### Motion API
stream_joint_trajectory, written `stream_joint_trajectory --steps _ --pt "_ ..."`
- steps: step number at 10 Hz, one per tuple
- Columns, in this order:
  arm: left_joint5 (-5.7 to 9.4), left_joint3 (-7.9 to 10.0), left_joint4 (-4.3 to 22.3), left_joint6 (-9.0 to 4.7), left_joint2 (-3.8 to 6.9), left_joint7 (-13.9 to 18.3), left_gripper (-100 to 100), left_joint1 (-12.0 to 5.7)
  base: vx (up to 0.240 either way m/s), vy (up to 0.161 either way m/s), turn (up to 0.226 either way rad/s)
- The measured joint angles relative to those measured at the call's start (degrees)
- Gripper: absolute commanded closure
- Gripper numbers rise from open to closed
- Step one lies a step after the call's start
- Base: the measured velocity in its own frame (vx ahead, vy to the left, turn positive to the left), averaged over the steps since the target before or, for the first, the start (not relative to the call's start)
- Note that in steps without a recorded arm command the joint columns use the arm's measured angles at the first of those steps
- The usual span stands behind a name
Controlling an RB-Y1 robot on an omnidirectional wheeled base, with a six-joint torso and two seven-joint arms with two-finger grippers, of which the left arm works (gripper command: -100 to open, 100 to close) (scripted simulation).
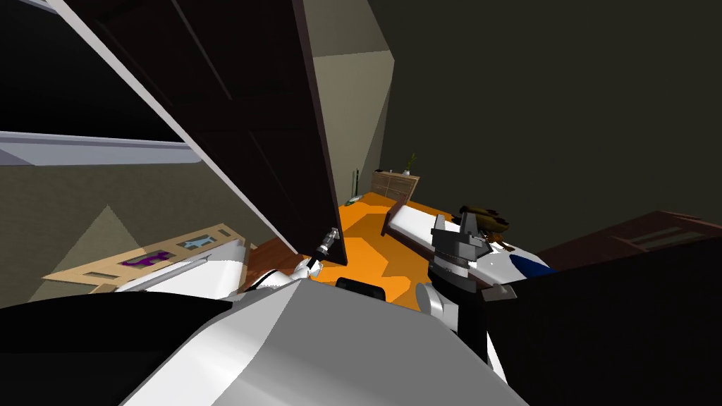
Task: Push the door open
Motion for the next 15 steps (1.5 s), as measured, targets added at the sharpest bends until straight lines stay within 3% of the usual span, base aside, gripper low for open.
stream_joint_trajectory --steps 1,2,3,4,6,7,8,9,10,11,12,13,14,15 --pt "0.25 0.39 2.5 -0.97 -0.23 -0.2 100 -1.02 0.185 -0.059 0.054" --pt "0.49 0.78 2.1 -0.63 -0.32 -0.4 100 -0.25 0.201 -0.064 0.059" --pt "0.9 1.42 4.0 -1.15 -0.69 -1.0 100 -1.07 0.151 -0.044 0.022" --pt "1.03 1.66 0.1 0.39 -0.46 -1.3 100 0.97 0.104 -0.017 0.006" --pt "1.52 2.42 -0.1 0.94 -0.5 -1.7 100 0.71 0.148 -0.035 0.026" --pt "1.64 2.6 -3.2 2.44 -0.26 -1.9 100 2.28 0.061 -0.026 0.027" --pt "1.84 2.89 -0.4 1.31 -0.39 -1.9 100 0.18 0.019 0.008 -0.023" --pt "1.92 3.03 1.2 0.36 -0.38 -2.0 100 -0.65 0.1 -0.023 0.034" --pt "2.27 3.59 1.6 0.35 -0.51 -2.3 100 -0.45 0.182 -0.04 0.059" --pt "2.65 4.18 6.8 -1.79 -0.61 -2.4 100 -2.52 0.132 -0.056 0.033" --pt "2.77 4.41 5.8 -1.33 -0.38 -2.5 100 -1.59 0.049 -0.035 0.018" --pt "2.93 4.65 7.5 -1.8 -0.26 -2.5 100 -2.63 0.01 -0.003 -0.018" --pt "2.98 4.74 5.5 -0.86 -0.16 -2.7 100 -1.54 -0.009 0.006 -0.007" --pt "2.95 4.71 5.1 -0.6 -0.13 -2.7 100 -1.52 -0.014 0.01 -0.001"
